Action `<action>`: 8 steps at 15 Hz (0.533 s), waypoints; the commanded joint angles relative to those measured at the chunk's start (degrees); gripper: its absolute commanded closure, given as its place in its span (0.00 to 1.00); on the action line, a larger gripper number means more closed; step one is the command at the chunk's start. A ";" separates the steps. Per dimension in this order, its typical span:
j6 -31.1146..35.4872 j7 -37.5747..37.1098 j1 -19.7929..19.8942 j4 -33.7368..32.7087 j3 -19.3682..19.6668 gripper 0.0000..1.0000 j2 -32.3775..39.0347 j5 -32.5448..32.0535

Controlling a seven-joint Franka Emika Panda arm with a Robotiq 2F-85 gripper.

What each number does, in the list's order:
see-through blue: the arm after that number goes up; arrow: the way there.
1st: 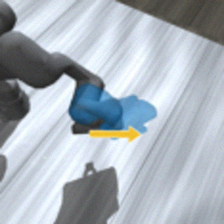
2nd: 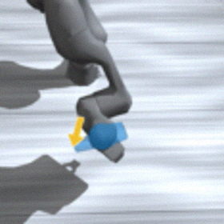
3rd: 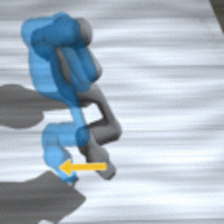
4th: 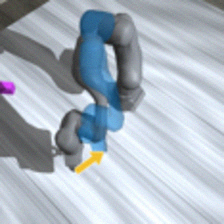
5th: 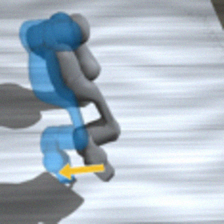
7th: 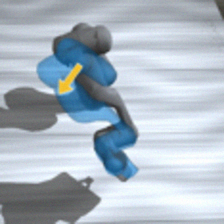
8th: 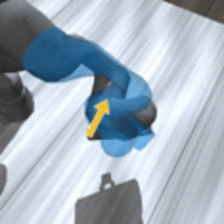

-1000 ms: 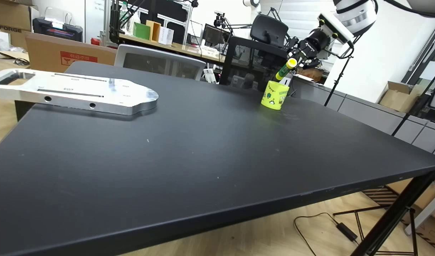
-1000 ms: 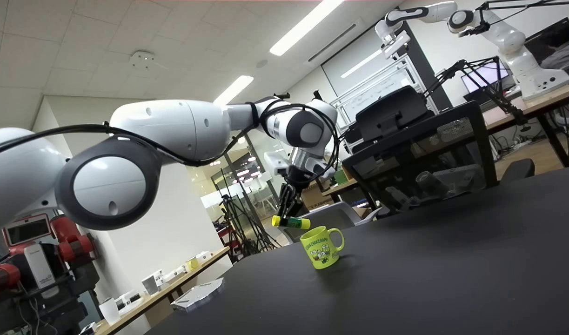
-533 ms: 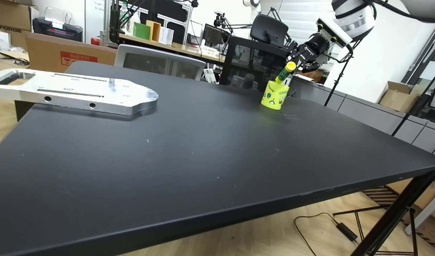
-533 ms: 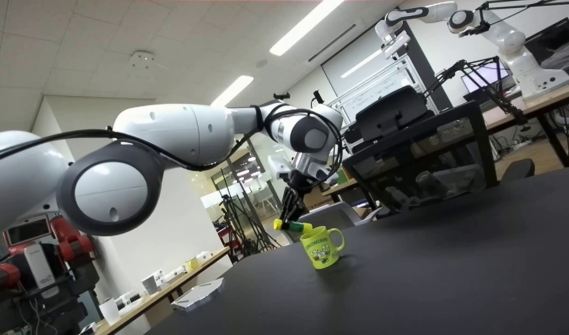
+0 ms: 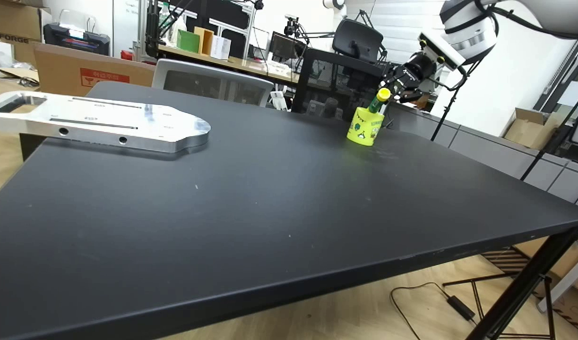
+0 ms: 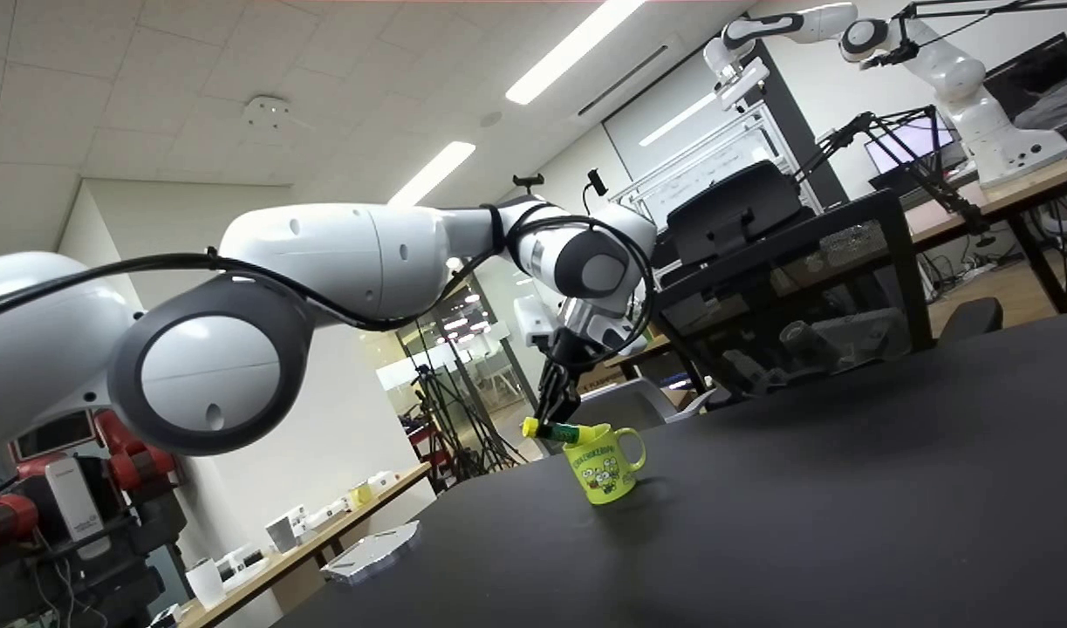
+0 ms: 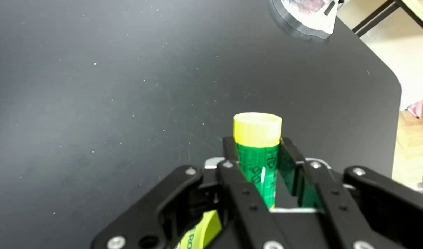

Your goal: Place the paper glue in the mug

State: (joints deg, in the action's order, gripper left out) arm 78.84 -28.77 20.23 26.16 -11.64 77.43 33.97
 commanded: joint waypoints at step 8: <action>2.02 -4.11 0.62 -3.81 -1.02 0.91 2.47 0.90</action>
State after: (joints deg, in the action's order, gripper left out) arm 81.14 -29.67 20.64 26.14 -11.64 77.89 34.01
